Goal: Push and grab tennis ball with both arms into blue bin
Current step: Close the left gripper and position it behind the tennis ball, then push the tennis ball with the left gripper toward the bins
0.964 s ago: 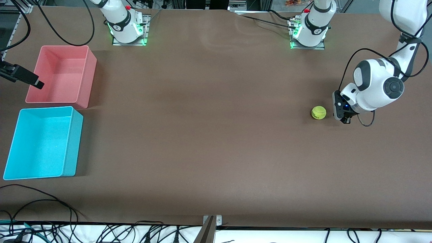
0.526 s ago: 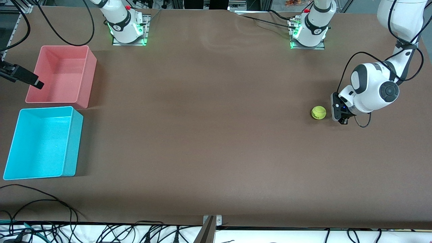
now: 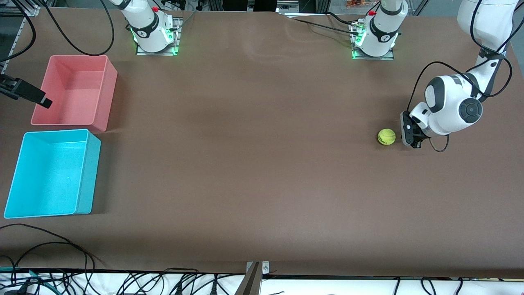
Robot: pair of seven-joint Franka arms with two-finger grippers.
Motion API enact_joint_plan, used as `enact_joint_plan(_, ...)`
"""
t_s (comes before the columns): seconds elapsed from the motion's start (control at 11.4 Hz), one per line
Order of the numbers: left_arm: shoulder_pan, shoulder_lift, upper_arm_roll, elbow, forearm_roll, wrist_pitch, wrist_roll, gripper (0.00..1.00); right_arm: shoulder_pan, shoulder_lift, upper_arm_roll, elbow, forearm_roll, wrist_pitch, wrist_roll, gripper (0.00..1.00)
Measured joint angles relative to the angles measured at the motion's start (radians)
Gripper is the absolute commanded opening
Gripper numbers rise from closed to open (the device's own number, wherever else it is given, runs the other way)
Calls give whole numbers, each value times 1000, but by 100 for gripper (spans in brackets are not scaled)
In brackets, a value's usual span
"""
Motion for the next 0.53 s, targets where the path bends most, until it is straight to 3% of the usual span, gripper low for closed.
enact_joint_plan(0.53, -6, -2, -5, -9, -1, 1, -32, 0, -2, 0, -1, 0, 0, 0, 0, 100)
